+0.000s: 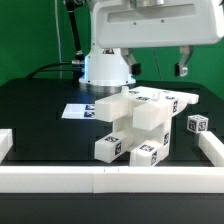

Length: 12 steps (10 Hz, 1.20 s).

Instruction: Assemble chair

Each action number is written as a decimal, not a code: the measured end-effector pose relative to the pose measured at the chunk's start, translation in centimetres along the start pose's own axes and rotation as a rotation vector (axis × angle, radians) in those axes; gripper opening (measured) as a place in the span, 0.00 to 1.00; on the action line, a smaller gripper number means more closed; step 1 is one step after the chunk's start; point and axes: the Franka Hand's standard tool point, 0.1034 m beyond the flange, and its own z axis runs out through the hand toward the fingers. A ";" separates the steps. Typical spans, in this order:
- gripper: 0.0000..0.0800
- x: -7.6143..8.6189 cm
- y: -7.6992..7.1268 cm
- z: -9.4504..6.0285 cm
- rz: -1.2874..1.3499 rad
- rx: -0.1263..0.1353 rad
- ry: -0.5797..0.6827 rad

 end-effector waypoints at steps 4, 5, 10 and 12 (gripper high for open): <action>0.81 -0.3 -1.3 0.6 0.007 -0.002 0.007; 0.81 -0.5 -1.4 0.7 0.020 -0.001 0.009; 0.81 -7.8 -2.3 2.6 0.149 -0.021 -0.006; 0.81 -8.4 -2.8 3.1 0.167 -0.021 -0.001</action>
Offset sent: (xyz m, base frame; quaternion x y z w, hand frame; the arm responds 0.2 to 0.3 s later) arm 0.0000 0.0000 0.0000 0.0000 0.0000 0.0000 1.0000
